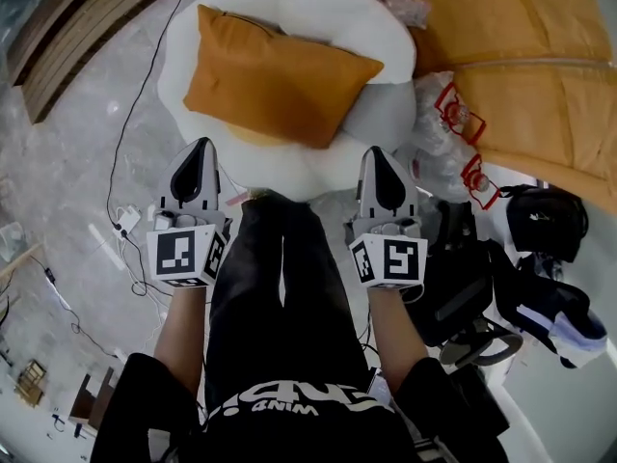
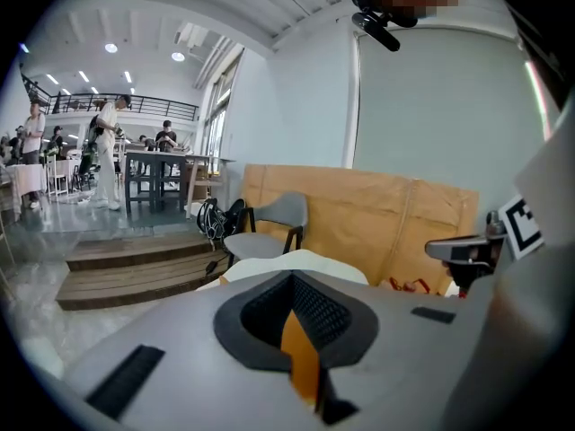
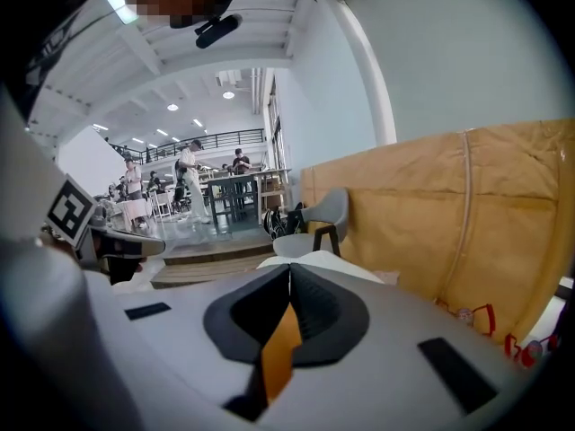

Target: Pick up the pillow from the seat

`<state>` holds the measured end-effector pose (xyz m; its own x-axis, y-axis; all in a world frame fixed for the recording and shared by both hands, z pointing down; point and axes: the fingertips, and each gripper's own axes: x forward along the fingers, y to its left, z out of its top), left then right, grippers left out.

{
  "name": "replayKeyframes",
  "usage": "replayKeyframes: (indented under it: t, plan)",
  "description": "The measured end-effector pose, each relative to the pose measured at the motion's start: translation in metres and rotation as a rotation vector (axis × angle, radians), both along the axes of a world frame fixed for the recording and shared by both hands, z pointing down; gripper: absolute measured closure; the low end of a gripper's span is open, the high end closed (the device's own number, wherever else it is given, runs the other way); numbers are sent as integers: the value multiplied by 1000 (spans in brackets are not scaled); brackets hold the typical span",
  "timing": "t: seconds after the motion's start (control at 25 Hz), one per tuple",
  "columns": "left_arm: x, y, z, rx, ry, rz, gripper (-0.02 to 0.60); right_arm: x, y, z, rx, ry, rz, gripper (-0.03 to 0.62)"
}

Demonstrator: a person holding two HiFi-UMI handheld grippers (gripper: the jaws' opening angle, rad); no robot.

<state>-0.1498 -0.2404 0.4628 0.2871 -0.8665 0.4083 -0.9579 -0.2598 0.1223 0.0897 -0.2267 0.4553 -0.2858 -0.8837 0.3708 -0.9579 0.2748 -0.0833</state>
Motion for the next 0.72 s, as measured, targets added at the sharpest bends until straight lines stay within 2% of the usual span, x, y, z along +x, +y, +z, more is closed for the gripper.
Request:
replayKeyframes:
  t: [0.24,0.4,0.6,0.72]
  plan:
    - [1,-26,21,11,-8,3,574,8,-22,25,-1,17,21,571]
    - [3,-54,52,11,-56,53,574,7,-41,64,-30,31,19,571]
    - [9,-92,117,-42,-112,125,574,3,-69,134,-104,51,-21,571]
    - [14,-112,163,-114,-143,149,574,8,-88,177,-157,61,-21,571]
